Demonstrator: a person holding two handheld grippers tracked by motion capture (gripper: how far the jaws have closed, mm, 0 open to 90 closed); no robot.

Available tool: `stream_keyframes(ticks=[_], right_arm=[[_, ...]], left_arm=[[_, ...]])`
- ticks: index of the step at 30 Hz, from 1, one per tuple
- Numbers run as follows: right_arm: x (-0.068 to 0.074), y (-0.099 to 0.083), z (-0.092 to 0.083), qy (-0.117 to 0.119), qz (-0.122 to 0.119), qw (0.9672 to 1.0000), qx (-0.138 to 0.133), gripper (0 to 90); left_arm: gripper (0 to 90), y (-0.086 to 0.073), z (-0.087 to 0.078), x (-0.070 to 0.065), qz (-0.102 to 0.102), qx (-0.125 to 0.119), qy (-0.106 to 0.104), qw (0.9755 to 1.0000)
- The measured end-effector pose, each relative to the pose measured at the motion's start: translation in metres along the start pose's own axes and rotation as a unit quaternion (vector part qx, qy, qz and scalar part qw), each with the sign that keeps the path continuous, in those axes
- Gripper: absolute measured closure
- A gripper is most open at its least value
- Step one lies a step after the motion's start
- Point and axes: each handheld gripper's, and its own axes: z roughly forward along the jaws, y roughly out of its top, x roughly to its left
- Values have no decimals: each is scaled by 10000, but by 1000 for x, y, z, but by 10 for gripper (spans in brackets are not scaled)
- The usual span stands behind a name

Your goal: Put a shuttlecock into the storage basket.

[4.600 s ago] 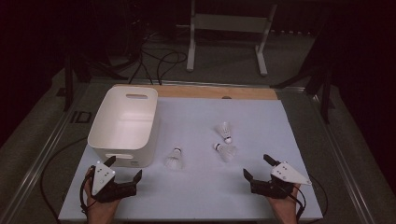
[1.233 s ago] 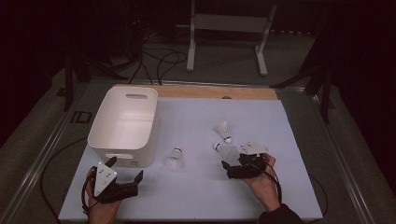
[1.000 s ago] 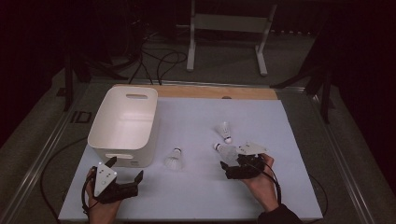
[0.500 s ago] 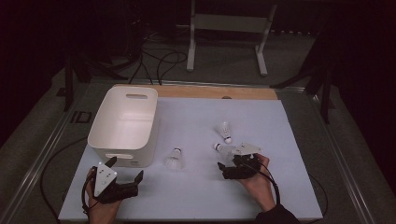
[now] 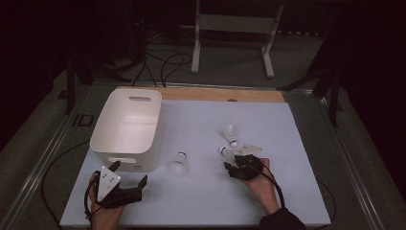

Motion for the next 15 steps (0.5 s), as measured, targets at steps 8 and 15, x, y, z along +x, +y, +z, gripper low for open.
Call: stream_keyframes(ticks=[8,15], right_arm=[[-1,7,8,-39,96,9999,-4,648],[1,12,14,-131,130,9998,67,770]], left_arm=[[0,0,0,0,3,-1,-2,10000],[0,0,0,1,-7,-7,15,10000]])
